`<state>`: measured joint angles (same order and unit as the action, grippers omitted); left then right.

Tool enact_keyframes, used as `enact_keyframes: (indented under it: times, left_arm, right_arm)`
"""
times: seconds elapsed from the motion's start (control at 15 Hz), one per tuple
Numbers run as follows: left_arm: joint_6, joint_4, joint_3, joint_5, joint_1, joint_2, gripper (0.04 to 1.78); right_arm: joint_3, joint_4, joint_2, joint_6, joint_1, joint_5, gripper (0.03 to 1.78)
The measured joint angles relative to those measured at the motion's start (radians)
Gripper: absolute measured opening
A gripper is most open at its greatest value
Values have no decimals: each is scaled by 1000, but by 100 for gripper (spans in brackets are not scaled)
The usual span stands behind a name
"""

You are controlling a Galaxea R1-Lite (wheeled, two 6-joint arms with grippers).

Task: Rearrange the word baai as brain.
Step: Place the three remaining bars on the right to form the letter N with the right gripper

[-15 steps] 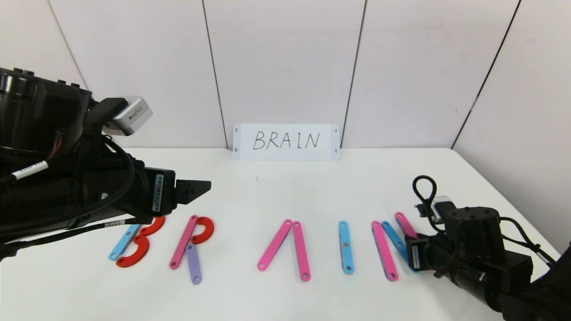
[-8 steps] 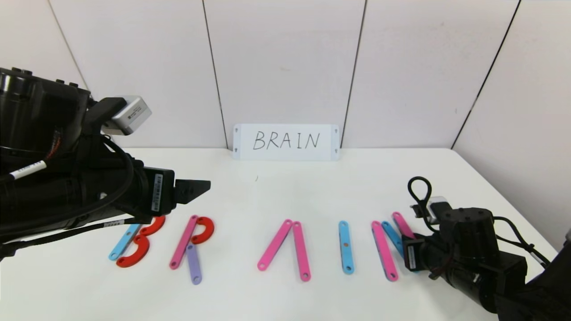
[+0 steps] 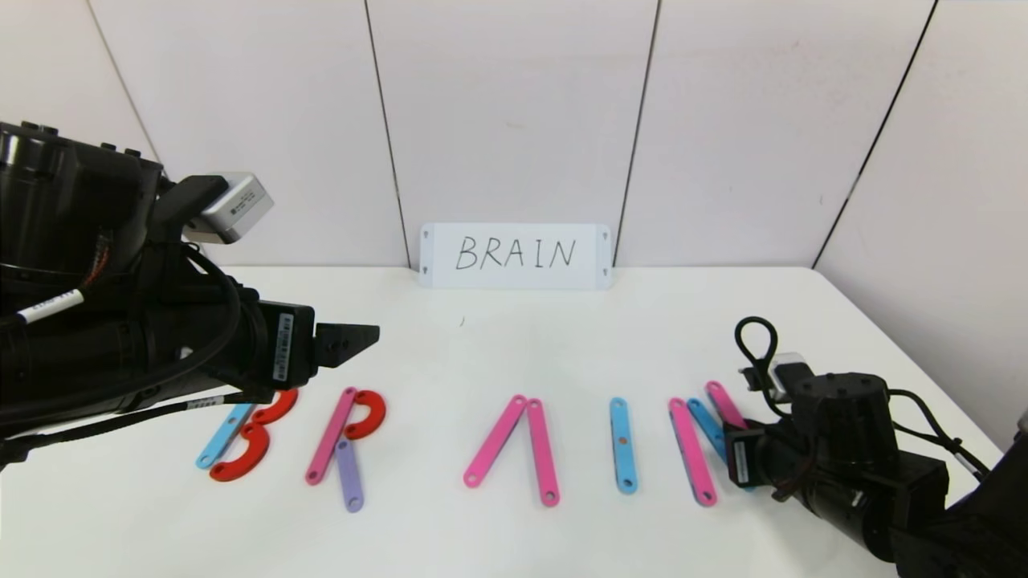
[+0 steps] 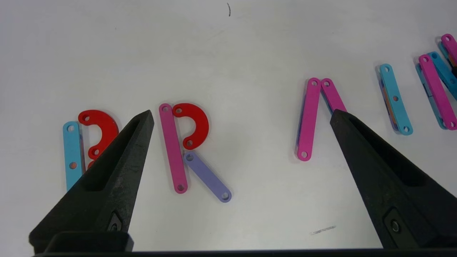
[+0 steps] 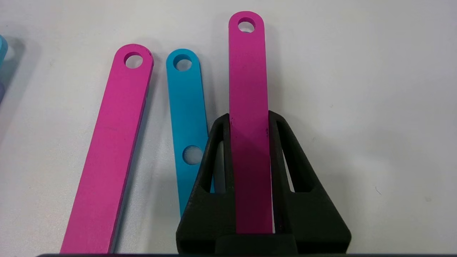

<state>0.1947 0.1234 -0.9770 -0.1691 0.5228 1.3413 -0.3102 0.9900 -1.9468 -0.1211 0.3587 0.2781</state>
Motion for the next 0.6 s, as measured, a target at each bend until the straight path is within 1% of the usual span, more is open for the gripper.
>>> enact_keyframes:
  times: [0.6]
  left_arm:
    - [0,0,0,0,0,0,173]
  right_arm:
    - [0,0,-6,-1,-9,2,31]
